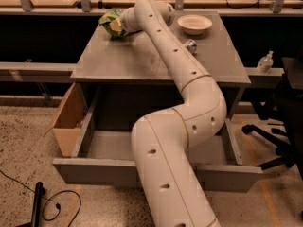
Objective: Place green rice chip bag into top drawer
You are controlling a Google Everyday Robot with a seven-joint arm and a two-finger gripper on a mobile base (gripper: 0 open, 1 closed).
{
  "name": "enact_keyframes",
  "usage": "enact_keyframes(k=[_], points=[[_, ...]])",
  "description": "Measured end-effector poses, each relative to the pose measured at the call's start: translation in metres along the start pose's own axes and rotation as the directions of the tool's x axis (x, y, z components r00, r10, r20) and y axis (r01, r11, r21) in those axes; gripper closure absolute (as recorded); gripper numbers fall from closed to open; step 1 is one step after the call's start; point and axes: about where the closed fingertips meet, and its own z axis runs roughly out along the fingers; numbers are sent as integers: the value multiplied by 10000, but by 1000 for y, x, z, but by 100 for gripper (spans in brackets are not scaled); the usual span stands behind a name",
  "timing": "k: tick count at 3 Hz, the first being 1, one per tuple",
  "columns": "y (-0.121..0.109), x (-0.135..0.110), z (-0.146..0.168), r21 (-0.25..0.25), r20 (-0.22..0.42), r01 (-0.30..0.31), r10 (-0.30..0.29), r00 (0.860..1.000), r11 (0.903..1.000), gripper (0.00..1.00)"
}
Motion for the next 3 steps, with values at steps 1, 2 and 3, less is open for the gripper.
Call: enact_keyframes(k=[1,2,3], points=[[-19,-9,-32,-82,99,-235,236,9997,9997,100],[-24,-24,-68,-695,438,-529,560,9975,9962,100],[-15,-44,-101,-1346,793,-758,870,9930,9880,100]])
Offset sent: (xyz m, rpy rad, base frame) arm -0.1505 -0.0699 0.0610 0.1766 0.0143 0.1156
